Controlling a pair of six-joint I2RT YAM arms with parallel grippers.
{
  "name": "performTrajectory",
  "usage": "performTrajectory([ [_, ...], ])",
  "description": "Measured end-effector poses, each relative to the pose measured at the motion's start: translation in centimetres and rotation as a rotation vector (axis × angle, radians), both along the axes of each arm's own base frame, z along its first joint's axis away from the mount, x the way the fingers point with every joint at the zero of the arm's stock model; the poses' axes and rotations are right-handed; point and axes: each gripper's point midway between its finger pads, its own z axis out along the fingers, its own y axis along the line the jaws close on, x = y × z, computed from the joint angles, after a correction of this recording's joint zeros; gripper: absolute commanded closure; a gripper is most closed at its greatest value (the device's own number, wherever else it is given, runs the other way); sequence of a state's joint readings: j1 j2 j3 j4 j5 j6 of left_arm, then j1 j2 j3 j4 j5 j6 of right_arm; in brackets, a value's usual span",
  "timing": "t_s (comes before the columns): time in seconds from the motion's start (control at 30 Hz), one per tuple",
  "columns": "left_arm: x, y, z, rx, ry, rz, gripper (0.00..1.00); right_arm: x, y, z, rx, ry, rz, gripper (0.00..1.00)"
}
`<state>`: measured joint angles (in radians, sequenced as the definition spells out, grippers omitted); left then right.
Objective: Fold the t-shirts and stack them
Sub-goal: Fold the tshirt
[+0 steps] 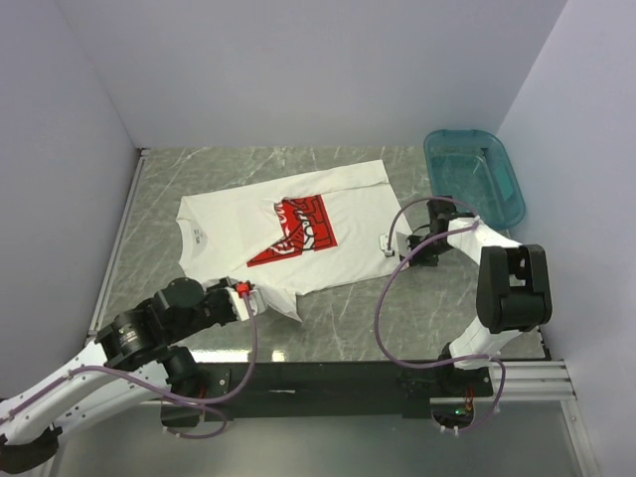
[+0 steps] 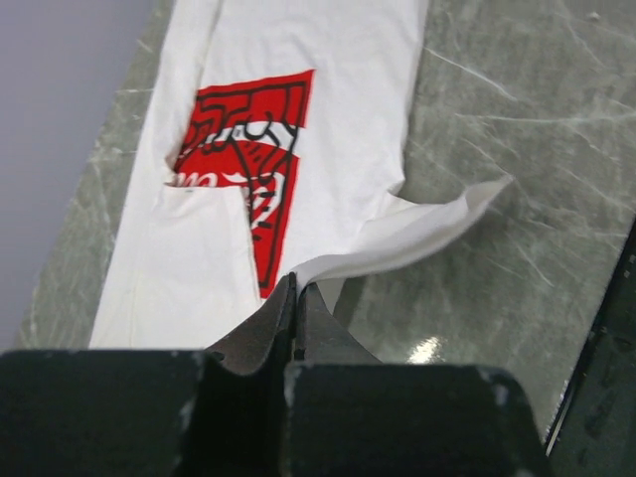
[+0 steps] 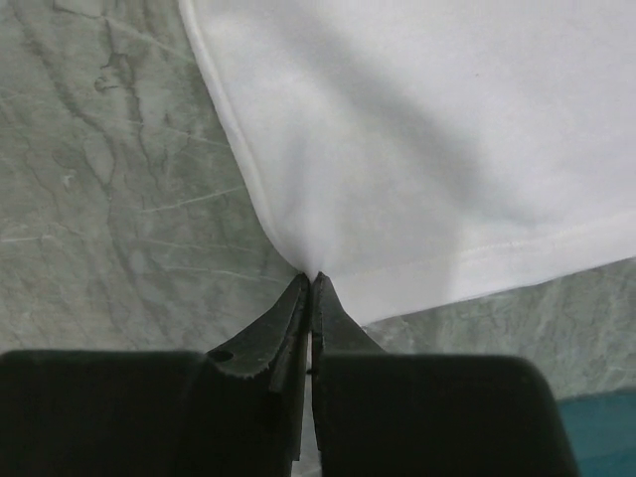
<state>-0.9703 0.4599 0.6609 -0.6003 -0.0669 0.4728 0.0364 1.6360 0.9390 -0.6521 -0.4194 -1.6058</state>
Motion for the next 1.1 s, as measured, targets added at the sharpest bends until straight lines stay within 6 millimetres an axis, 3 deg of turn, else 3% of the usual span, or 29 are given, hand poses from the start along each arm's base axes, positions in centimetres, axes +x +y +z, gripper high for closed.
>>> performTrajectory([
  [0.6, 3.2, 2.1, 6.7, -0.164, -0.193, 0.216, 1.00, 3.6, 0.8, 4.7, 0.058, -0.067, -0.050, 1.00],
  [0.93, 5.6, 2.4, 7.4, -0.128, -0.246, 0.331, 0.99, 6.2, 0.9, 5.7, 0.070, -0.073, -0.096, 1.00],
  [1.1, 8.2, 3.5, 7.7, -0.114, -0.269, 0.427, 1.00, 7.5, 1.0, 5.7, 0.079, -0.059, -0.130, 1.00],
])
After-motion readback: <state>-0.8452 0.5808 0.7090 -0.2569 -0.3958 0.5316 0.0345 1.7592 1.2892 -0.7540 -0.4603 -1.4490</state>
